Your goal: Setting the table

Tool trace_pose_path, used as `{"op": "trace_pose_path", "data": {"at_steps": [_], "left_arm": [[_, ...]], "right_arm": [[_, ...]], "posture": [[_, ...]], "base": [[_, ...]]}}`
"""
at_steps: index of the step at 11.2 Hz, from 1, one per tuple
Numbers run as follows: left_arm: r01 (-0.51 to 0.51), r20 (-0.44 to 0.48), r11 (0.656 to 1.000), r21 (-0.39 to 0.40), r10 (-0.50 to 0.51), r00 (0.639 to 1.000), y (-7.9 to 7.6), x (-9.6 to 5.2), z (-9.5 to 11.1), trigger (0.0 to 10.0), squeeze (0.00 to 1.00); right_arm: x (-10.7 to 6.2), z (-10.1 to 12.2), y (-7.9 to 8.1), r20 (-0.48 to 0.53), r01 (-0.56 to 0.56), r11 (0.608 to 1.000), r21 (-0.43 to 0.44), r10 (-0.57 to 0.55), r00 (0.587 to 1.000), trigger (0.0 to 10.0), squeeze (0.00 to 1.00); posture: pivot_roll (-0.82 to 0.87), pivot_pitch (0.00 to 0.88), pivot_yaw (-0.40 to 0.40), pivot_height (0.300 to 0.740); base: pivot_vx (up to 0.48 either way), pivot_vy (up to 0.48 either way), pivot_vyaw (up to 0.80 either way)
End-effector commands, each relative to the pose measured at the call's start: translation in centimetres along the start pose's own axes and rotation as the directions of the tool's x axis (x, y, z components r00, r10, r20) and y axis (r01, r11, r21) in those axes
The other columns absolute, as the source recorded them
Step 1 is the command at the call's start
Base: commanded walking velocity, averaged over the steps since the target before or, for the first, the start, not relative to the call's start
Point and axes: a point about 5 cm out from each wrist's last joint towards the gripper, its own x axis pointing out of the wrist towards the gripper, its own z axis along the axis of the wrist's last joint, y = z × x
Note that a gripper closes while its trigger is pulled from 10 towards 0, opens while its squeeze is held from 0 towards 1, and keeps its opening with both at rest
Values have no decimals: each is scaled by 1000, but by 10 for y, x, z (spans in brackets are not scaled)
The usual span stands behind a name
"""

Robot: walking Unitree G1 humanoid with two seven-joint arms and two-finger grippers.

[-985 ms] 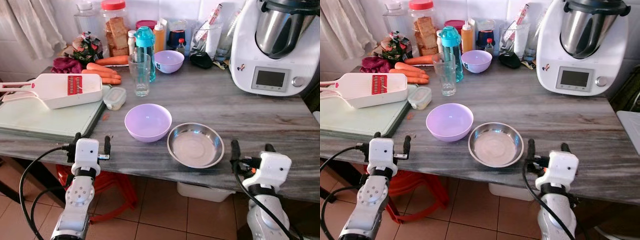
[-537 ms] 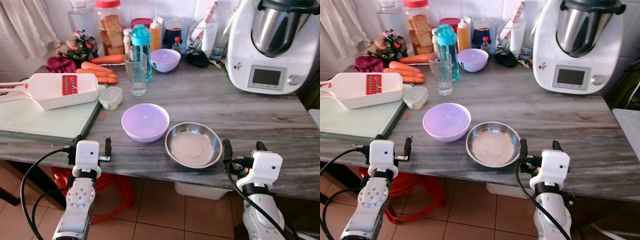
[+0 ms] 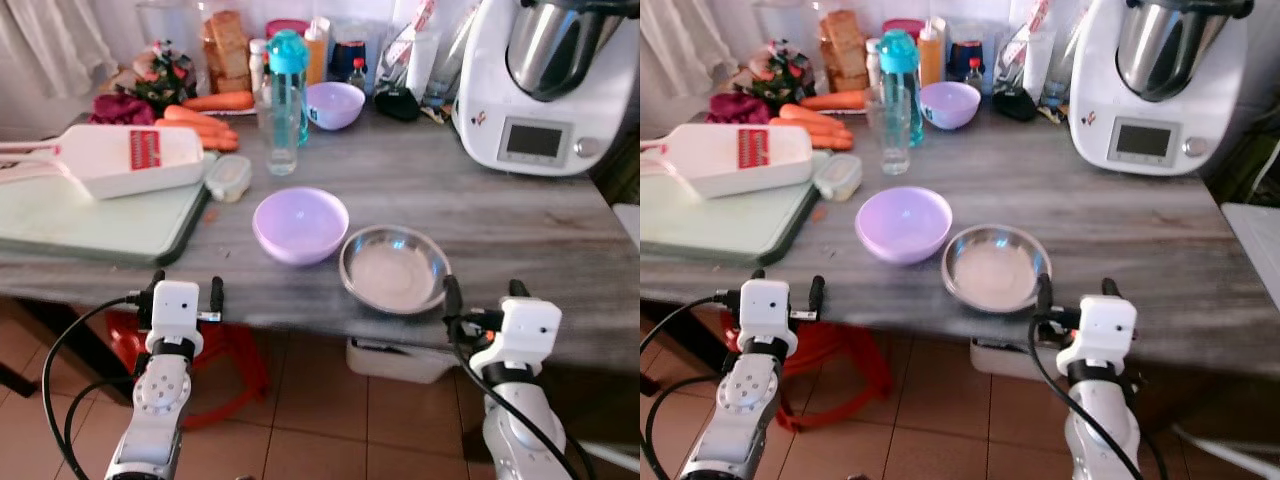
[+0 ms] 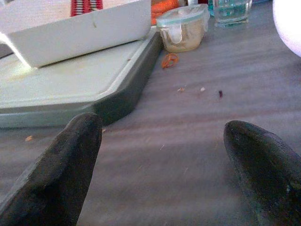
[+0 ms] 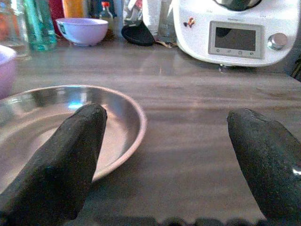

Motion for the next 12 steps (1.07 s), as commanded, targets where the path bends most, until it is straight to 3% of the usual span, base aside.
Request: {"op": "trace_pose_path", "data": {"at_steps": [1, 8, 11, 12], "left_arm": [[16, 16, 1000, -4, -16, 1000, -2, 2, 6, 10000, 0], [26, 18, 1000, 1, -26, 1000, -2, 4, 8, 10000, 0], [84, 33, 996, 18, -85, 996, -7, 3, 9, 10000, 0], [151, 44, 988, -33, -149, 988, -15, 1, 8, 10000, 0]], "right_arm": [[0, 0, -3, -9, 6, 1000, -2, -6, 1000, 10000, 0], [8, 3, -3, 3, -4, 999, -38, 4, 1000, 10000, 0], [8, 0, -7, -24, -16, 998, -60, 15, 1000, 10000, 0], [8, 0, -7, -35, -24, 997, -67, 22, 999, 10000, 0]], "posture": [[-20, 17, 9, 740], [-10, 14, 6, 740], [-9, 20, 10, 740], [-21, 19, -25, 740]], "base": [[-334, 0, 0], [-333, 0, 0], [-91, 0, 0], [0, 0, 0]]}}
